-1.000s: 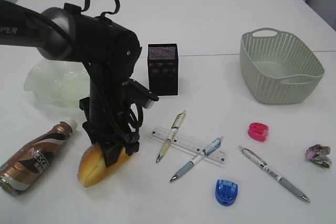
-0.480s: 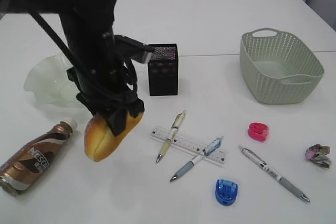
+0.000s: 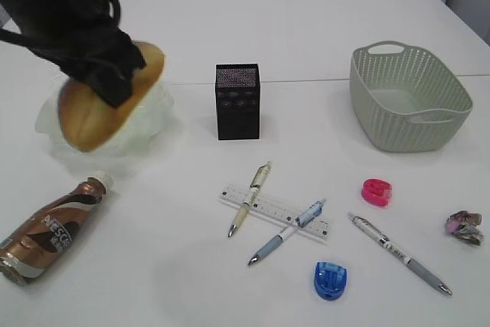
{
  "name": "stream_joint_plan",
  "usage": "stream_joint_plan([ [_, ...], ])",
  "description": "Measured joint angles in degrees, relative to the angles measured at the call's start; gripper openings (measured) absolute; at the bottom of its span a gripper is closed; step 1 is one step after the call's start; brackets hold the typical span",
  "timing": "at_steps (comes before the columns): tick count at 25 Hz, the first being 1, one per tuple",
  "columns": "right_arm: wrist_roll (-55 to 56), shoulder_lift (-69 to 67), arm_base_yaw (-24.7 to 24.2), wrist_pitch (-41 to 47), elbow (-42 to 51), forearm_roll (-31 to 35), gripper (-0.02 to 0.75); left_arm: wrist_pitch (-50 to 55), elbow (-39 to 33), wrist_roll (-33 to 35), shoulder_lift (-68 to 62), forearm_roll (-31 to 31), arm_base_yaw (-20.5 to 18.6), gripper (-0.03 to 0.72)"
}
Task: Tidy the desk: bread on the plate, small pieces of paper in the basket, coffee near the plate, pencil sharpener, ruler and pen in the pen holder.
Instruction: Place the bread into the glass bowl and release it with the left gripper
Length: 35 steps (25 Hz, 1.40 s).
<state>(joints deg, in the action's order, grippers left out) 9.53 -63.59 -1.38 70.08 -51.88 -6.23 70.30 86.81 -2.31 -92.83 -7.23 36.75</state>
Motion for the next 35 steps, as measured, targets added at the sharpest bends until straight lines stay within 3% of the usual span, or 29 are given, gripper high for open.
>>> stream_joint_plan([
  [3, 0.0, 0.0, 0.0, 0.0, 0.0, 0.0, 0.509, -2.27, 0.0, -4.29, 2.77, -8.11, 0.0, 0.245],
  [7, 0.0, 0.0, 0.0, 0.0, 0.0, 0.0, 0.509, -8.76, 0.0, -15.59, 3.74, -20.49, -0.63, 0.245],
  [13, 0.0, 0.0, 0.0, 0.1, 0.0, 0.0, 0.509, -20.26, 0.0, -22.35, 3.74, -27.58, -5.31, 0.245],
  [20, 0.0, 0.0, 0.0, 0.21, 0.0, 0.0, 0.509, -32.99, 0.0, -30.23, -1.6, -29.1, -15.8, 0.245],
  [24, 0.0, 0.0, 0.0, 0.21, 0.0, 0.0, 0.509, -37.06, 0.0, -32.18, -7.66, -26.39, -20.17, 0.246],
  [35, 0.0, 0.0, 0.0, 0.21, 0.0, 1.7, 0.508, -42.6, 0.0, -32.55, -20.47, -24.77, -21.65, 0.248],
])
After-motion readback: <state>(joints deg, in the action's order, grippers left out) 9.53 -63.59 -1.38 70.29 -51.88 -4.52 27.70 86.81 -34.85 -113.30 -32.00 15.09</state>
